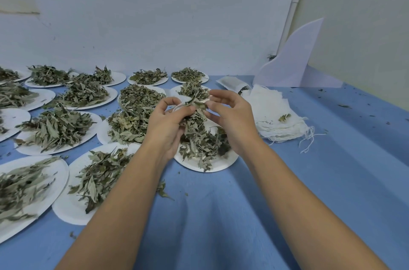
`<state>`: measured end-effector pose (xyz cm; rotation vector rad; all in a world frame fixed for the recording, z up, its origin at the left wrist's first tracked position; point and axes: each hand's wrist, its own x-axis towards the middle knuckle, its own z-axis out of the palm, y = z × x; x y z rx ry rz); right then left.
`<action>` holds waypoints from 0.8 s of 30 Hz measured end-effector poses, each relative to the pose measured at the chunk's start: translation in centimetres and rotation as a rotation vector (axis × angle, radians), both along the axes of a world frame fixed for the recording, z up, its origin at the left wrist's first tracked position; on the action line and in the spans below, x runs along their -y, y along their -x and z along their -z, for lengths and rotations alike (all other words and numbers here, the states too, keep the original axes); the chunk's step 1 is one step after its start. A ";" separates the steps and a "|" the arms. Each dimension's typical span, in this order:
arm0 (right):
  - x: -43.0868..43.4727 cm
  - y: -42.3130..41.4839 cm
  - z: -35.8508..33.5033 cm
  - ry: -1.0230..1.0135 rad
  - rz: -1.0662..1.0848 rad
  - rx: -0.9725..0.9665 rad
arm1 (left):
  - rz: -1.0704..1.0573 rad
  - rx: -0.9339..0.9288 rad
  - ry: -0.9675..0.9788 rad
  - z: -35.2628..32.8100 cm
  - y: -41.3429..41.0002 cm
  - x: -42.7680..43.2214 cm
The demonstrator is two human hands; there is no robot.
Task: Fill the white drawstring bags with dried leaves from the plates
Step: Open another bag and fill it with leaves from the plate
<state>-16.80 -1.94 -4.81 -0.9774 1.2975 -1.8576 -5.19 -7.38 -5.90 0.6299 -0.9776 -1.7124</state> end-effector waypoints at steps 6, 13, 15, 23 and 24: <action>-0.1 0.8 0.1 -0.120 -0.022 -0.231 | 0.035 0.120 0.134 0.1 0.0 -0.1; 0.1 0.6 0.3 -0.211 0.089 -0.468 | -0.091 0.276 0.225 0.3 0.4 -0.2; 0.0 0.4 0.3 -0.221 0.169 -0.555 | -0.149 0.320 0.258 0.4 0.7 -0.2; 0.2 -0.7 0.2 -0.186 0.200 -0.588 | -0.504 0.625 0.437 0.9 1.1 -0.6; 0.2 -0.8 0.3 -0.184 0.212 -0.583 | -0.506 0.629 0.439 0.9 1.0 -0.6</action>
